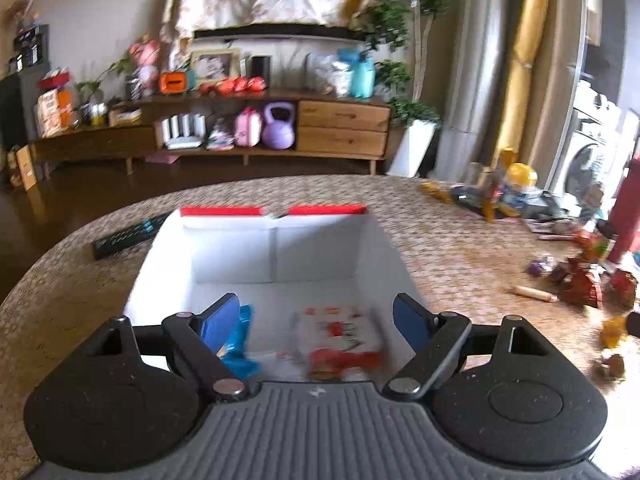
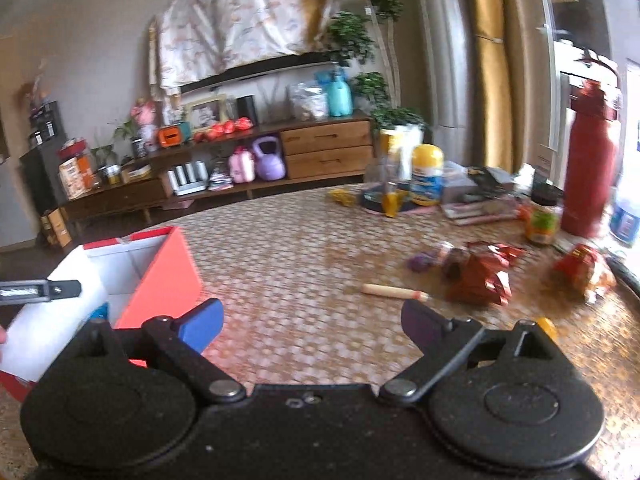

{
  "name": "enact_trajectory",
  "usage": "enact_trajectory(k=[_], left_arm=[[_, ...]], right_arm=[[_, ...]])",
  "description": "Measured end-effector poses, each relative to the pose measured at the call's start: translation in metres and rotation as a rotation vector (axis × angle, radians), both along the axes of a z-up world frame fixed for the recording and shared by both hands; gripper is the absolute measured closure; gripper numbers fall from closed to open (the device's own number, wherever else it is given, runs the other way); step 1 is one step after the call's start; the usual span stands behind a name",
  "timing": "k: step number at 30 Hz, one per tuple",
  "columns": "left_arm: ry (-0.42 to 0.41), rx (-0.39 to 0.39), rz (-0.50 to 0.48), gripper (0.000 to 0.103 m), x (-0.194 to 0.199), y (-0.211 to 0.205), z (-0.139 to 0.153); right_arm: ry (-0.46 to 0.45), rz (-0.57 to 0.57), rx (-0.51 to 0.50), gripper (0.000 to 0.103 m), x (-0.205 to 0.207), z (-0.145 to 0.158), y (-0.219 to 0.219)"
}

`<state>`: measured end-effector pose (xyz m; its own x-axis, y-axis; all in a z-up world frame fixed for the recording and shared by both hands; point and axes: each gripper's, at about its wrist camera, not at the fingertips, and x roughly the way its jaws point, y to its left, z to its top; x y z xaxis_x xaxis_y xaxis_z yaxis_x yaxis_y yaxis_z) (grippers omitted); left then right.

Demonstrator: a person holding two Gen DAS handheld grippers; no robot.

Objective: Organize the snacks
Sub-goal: 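Move both open grippers from the shoebox toward the snacks on the table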

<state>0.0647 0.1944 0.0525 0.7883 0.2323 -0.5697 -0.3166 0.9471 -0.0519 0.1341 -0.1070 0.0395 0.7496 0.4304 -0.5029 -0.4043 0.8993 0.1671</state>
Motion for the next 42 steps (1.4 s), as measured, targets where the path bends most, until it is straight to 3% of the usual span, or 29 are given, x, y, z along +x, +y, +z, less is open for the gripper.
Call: enact_trajectory(k=[9, 18, 30, 42], left_arm=[[-0.047, 0.02, -0.119, 0.013, 0.011, -0.054, 0.016], [-0.031, 0.029, -0.224, 0.009, 0.021, -0.098, 0.008], [-0.003, 0.085, -0.395, 0.009, 0.064, -0.156, -0.017], [0.086, 0.133, -0.505, 0.009, 0.134, -0.2, -0.06]], right_arm=[[0.017, -0.102, -0.017, 0.004, -0.004, -0.014, -0.044], [0.025, -0.176, -0.034, 0.003, -0.009, -0.022, -0.075], [0.05, -0.25, -0.049, 0.0, -0.004, -0.041, -0.107], [0.085, -0.27, -0.031, 0.0, 0.014, -0.062, -0.128]])
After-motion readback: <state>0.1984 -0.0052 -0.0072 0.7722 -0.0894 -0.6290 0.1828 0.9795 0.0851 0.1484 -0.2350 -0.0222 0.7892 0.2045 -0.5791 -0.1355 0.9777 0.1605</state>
